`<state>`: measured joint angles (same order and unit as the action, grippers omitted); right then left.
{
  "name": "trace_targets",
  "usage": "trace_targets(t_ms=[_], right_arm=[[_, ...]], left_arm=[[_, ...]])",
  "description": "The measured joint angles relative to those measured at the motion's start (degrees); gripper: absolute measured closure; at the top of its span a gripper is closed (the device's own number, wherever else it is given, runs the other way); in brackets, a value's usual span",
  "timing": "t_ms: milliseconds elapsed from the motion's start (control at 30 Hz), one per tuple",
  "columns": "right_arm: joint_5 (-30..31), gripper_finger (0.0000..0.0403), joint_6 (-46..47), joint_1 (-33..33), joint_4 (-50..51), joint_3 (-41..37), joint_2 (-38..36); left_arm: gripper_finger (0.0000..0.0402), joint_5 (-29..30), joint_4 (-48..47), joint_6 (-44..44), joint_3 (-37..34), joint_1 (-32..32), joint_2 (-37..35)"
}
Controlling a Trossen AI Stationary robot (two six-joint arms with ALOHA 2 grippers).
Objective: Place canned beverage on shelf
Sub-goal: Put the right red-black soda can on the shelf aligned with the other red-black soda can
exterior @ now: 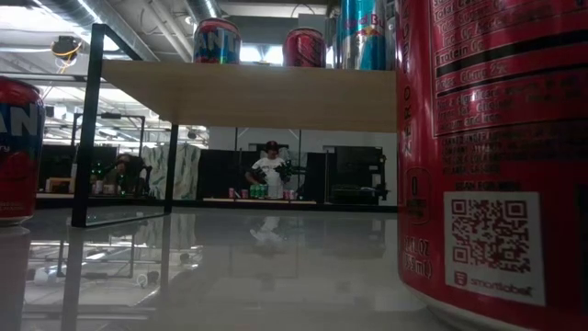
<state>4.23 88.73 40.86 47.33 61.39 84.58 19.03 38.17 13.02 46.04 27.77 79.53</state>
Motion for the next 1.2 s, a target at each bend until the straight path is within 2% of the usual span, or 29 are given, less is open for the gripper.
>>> trace_targets(t_ms=[367,767,1200], right_arm=[[-0.4,0.0102,0.0,0.0,10.7,0.0,-0.1],[-0.4,0.0062,-0.7,0.0,10.6,0.0,-0.1],[-0.4,0.005,-0.7,0.0,10.6,0.0,-0.1]], left_arm=[[0.0005,0.0,0.0,-1.6,0.0,0.0,0.0],[0.0005,0.0,0.0,-1.6,0.0,0.0,0.0],[0.0005,0.0,-0.1,-1.6,0.0,0.0,0.0]])
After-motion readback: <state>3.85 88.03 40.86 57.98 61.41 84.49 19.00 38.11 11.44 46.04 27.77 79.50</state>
